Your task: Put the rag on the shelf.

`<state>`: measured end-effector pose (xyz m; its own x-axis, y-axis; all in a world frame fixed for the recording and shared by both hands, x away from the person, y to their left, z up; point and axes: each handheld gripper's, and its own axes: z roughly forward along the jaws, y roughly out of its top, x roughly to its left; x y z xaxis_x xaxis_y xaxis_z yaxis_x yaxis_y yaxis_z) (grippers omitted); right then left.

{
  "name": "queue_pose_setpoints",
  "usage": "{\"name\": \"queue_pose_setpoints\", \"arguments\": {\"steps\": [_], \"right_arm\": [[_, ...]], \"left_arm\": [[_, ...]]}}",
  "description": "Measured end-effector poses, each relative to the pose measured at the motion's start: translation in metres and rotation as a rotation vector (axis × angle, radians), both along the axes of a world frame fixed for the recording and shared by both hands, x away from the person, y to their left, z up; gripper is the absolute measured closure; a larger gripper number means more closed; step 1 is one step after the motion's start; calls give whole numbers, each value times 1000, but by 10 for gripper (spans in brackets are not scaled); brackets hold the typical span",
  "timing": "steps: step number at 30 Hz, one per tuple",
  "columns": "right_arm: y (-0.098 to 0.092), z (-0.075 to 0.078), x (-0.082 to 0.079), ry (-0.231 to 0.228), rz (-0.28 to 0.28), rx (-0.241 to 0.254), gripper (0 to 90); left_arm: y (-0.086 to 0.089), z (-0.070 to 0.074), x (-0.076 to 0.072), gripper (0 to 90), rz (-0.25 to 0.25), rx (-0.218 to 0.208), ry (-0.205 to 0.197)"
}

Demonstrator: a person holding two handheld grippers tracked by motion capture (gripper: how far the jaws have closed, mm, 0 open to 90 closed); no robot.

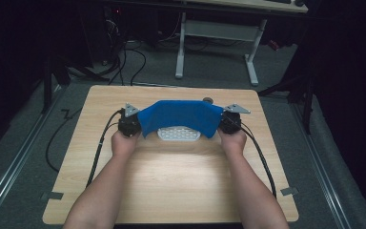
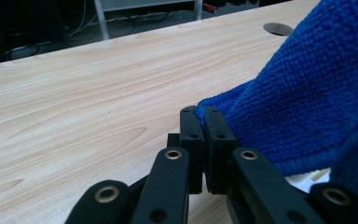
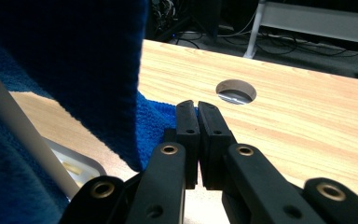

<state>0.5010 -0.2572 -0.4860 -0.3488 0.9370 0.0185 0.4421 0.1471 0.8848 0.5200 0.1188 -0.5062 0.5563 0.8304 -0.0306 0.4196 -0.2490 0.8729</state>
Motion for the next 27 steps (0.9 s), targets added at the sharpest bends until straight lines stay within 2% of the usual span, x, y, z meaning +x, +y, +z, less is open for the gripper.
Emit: {"name": "queue_pose_setpoints", "arguments": {"steps": [4, 6, 10, 15, 17, 20, 27], "right_arm": [[-1, -2, 0, 6, 3, 6, 871], [-2, -1, 0, 9, -7, 15, 831], [-5, 4, 0, -3, -26, 16, 763], [-9, 10, -2, -8, -42, 32, 720], [-12, 13, -3, -12, -45, 36, 715], [-15, 19, -4, -21, -51, 37, 699], [-24, 36, -8, -58, -68, 50, 663]], "left_arm": [[0, -1, -1, 849, 16, -11, -2], [2, -1, -2, 821, 23, -25, 4], [4, 1, -3, 724, 41, -18, -4], [7, 4, -4, 647, 61, -37, 2], [9, 7, -5, 642, 66, -42, 0], [11, 11, -6, 579, 78, -55, -3], [27, 28, -8, 492, 138, -74, -44]]}}
